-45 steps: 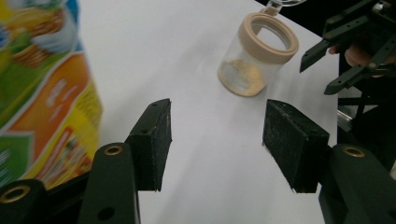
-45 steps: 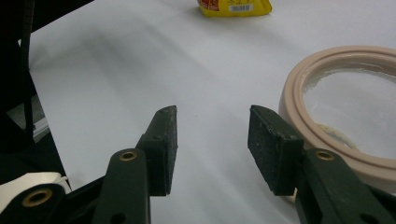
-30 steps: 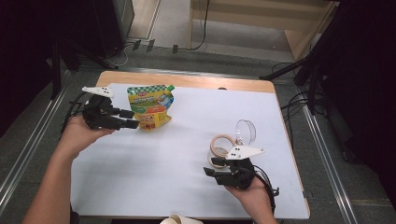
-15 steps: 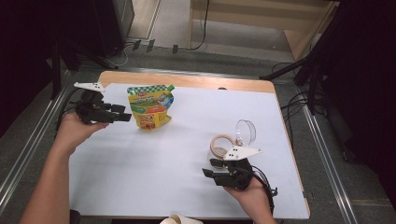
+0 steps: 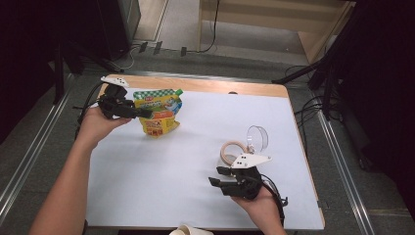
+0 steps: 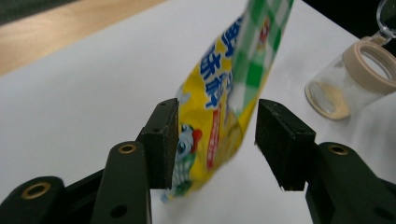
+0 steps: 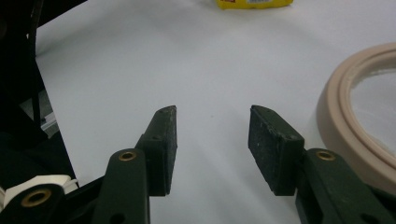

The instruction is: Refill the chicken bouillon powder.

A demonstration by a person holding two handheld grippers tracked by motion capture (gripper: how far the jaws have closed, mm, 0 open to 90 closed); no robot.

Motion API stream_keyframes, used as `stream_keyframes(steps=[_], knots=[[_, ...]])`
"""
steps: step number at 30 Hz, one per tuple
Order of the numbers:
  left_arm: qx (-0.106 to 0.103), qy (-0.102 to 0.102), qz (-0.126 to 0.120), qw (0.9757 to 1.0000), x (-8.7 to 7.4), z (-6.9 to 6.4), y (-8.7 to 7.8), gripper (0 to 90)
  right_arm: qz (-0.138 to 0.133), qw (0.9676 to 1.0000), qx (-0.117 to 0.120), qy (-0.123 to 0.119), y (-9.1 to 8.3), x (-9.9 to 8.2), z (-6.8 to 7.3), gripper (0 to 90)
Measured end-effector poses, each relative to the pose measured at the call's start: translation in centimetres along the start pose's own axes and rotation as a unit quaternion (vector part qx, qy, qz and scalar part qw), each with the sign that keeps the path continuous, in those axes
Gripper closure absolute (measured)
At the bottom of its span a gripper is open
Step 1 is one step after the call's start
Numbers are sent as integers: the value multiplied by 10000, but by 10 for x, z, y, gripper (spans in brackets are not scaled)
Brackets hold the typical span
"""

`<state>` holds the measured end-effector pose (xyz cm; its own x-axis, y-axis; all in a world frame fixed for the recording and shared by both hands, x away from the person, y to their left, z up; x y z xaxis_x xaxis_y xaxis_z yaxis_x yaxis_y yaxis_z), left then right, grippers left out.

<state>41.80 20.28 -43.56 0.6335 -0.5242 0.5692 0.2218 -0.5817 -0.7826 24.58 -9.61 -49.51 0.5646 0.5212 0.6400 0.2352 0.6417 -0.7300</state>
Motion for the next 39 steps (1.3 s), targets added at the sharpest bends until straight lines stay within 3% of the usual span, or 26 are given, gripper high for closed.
stream_keyframes(steps=[2,14,19,21,28,35,39], knots=[[64,-26,30,10000,2,3,2,550,7,10000,2,-24,2,3,2,530],[-259,48,-21,9997,7,0,15,787,-26,9997,24,-261,20,40,10,523],[-153,17,-92,9998,9,-2,14,899,-85,9996,57,-271,31,54,10,523],[-90,-28,-66,9999,9,-2,13,900,-114,9996,74,-254,36,56,11,523],[-160,-95,-45,9998,13,-11,2,900,-83,9996,115,-242,44,52,14,524],[-220,133,26,9997,21,-38,-16,900,-12,9993,91,-353,51,50,21,521],[-346,100,153,9992,21,-51,-21,900,5,9991,102,-416,55,49,24,521]])
Point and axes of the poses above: each handheld gripper's, and its own axes: y roughly forward along the jaws, x roughly out of its top, z roughly to its left, the point moved 7 cm from there along y, roughly forward along the jaws, and after that the axes turned 12 degrees about z, right-handed, at the moved point
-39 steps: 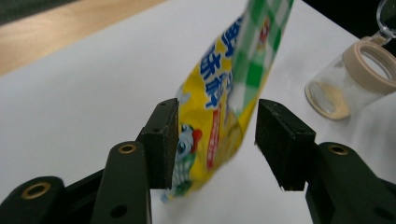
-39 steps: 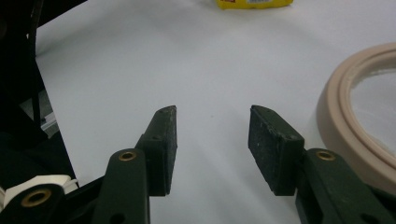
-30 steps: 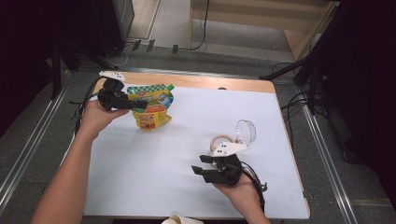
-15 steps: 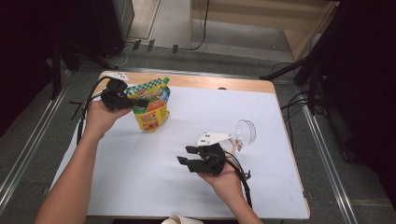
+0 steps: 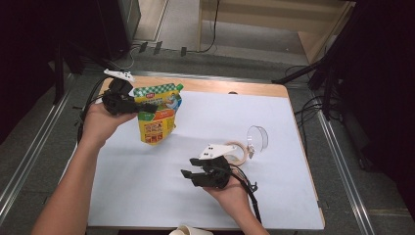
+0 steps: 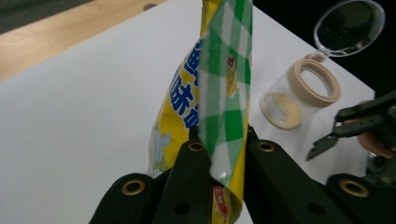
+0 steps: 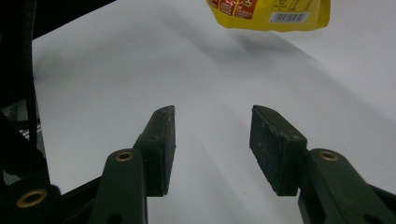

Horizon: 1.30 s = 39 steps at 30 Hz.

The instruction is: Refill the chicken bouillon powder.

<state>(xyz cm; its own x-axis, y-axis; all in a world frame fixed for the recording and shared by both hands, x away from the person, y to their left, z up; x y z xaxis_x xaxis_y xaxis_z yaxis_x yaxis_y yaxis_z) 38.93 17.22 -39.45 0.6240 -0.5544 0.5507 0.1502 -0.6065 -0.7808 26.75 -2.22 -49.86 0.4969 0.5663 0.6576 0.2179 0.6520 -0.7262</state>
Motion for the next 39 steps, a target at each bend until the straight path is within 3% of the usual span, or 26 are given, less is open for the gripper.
stream_keyframes(steps=[11,23,32,39], knots=[[-489,185,137,9985,3,-43,-5,900,4,10000,-70,48,12,0,3,528],[-846,418,259,9952,4,-86,-13,900,-6,9990,-271,361,30,-3,-11,623],[-1213,554,257,9907,6,-110,-15,900,-237,9964,-559,594,31,-6,-20,762],[-1396,486,346,9884,8,-117,-8,900,-468,9952,-720,469,30,-5,-19,778]])
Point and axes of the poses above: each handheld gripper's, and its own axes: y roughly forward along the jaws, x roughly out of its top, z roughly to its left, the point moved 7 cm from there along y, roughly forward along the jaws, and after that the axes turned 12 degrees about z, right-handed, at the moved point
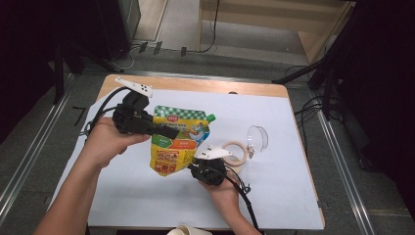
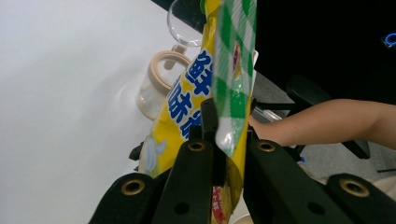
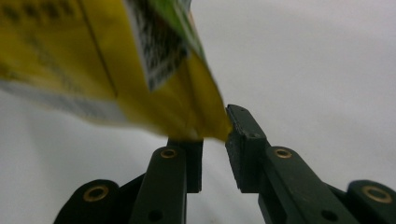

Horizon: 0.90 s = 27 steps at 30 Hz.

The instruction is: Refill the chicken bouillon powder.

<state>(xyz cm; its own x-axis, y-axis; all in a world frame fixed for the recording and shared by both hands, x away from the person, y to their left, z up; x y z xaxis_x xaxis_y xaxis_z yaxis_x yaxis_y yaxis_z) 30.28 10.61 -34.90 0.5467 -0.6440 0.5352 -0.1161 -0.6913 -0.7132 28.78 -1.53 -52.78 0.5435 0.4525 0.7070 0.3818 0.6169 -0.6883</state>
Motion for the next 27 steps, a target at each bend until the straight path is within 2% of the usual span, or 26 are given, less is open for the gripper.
stream_keyframes(steps=[3,8,10,18,20,27], knots=[[54,-90,-50,9999,0,4,1,900,-132,9998,55,-148,-2,2,6,764],[28,-164,-212,9996,4,4,2,900,-114,9989,89,-441,-3,2,16,755],[126,-189,-261,9994,5,5,3,900,-130,9983,122,-546,-4,2,20,727],[200,-198,-245,9993,12,4,20,875,-139,9945,23,-1034,-6,1,38,706],[314,-161,-160,9992,13,5,25,859,-149,9938,25,-1098,-7,1,42,706],[409,-26,22,9992,15,3,40,808,-194,9934,245,-1103,-13,0,53,700]])
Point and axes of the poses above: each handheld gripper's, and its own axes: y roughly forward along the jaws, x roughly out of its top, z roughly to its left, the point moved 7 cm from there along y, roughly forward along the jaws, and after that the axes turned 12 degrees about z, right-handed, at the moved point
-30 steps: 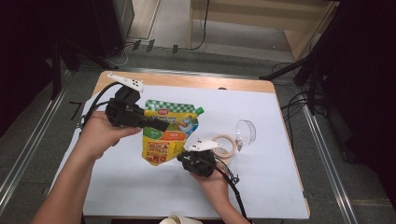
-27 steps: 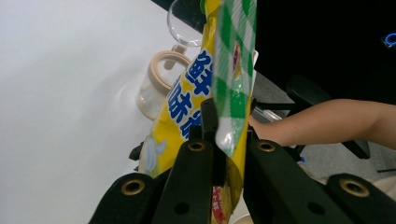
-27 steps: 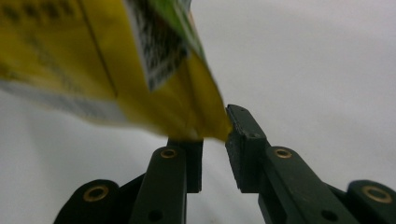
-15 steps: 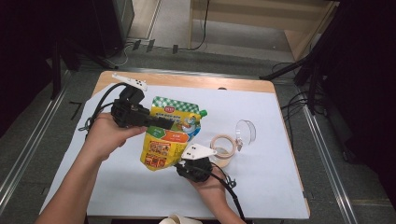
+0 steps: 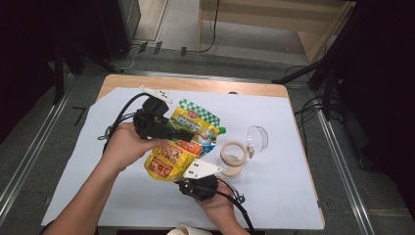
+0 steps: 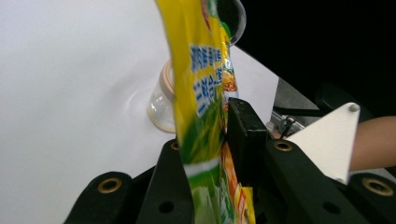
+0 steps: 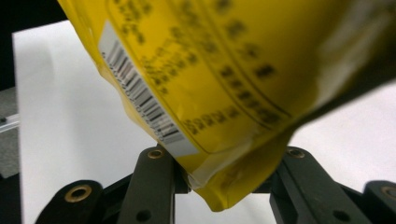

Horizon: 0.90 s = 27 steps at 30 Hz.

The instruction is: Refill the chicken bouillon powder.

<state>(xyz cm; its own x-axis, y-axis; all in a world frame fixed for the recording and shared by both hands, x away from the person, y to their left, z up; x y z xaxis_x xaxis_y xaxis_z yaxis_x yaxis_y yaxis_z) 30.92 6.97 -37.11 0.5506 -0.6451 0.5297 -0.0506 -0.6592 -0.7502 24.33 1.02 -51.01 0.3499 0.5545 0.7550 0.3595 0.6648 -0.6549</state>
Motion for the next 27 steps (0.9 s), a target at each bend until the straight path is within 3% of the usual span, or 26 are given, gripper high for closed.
stream_keyframes(steps=[7,15,25,27], knots=[[45,293,118,9995,3,-5,12,808,-15,9996,262,74,-5,1,11,691],[-71,228,324,9992,5,-3,32,803,-63,9996,281,21,-11,2,19,673],[41,120,494,9987,9,-3,48,778,-73,9985,495,213,-15,2,21,659],[7,14,540,9985,10,-3,49,771,-65,9986,484,215,-15,2,21,656]])
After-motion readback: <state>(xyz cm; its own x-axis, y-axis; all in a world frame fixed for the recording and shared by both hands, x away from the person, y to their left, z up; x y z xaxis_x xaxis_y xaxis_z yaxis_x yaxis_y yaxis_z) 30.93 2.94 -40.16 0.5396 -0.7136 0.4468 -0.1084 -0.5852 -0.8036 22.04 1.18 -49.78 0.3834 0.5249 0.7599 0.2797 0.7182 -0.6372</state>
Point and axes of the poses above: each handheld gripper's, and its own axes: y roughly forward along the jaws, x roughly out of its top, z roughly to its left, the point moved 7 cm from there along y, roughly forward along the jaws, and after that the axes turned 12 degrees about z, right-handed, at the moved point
